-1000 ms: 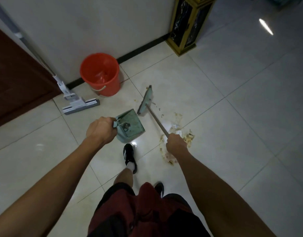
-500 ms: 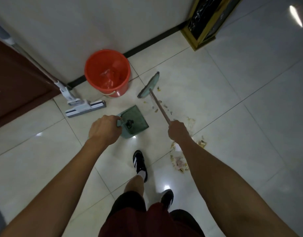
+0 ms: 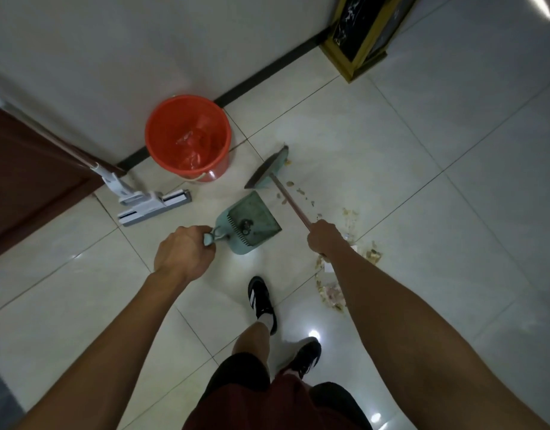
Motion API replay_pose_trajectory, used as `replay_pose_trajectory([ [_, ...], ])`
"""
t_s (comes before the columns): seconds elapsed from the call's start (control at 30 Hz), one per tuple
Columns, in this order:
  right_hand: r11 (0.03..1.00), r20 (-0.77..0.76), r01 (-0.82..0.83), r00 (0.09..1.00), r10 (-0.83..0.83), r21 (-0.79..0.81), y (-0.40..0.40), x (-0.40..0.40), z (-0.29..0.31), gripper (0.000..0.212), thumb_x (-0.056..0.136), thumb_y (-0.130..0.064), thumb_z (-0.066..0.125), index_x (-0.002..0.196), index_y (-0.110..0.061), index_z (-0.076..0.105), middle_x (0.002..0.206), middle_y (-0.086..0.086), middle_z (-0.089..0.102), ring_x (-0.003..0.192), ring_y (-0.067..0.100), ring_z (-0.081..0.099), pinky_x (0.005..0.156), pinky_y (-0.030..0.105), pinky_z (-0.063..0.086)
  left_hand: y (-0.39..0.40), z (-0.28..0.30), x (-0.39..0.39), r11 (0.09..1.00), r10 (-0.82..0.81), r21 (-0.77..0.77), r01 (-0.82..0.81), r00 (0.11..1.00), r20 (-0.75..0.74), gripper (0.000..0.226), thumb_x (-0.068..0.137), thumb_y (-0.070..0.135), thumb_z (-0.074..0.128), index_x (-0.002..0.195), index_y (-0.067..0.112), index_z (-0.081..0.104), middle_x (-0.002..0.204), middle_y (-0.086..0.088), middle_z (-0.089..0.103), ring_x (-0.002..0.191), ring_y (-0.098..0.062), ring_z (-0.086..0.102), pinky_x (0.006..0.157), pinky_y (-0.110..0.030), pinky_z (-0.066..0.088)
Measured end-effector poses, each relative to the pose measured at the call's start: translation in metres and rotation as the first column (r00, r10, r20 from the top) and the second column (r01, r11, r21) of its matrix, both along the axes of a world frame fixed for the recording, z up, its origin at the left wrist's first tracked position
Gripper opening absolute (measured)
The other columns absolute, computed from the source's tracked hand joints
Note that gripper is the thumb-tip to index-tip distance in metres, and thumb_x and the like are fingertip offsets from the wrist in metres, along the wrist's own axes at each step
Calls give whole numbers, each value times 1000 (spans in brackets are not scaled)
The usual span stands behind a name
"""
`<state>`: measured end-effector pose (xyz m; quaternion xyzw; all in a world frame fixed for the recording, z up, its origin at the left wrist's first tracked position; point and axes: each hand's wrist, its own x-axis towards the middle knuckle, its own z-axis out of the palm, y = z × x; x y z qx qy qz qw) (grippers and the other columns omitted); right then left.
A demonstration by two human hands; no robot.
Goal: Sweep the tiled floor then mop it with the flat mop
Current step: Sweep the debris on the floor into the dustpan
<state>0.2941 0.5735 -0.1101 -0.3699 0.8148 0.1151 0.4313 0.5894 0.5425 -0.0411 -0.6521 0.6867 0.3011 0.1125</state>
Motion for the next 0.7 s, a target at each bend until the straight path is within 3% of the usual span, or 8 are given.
replay_pose_trajectory([
  [0.17, 1000, 20, -7, 1000, 7, 27, 49, -15, 4, 33, 95, -10, 44, 123, 2, 57, 120, 23, 61, 112, 41, 60, 91, 46, 51, 22, 8, -11, 998, -58, -28, 59, 998, 30, 12, 89, 31, 59, 94, 31, 70, 83, -4, 68, 74, -31, 63, 65, -34, 53],
  [0.47, 999, 4, -5, 1000, 5, 48, 153, -53, 20, 32, 98, -10, 46, 126, -1, 57, 125, 16, 61, 115, 32, 62, 96, 41, 53, 85, 25, -31, 989, -141, -42, 145, 986, 93, 15, 86, 31, 58, 95, 32, 70, 87, -5, 69, 77, -32, 64, 65, -33, 52],
  [0.7, 987, -37, 160, 987, -159, 34, 258, -74, 30, 30, 97, -17, 53, 124, -5, 61, 113, 11, 67, 104, 29, 68, 88, 38, 56, 135, 30, -63, 971, -220, -76, 229, 969, 110, 15, 84, 32, 57, 92, 30, 70, 87, -6, 69, 76, -32, 64, 64, -34, 52],
])
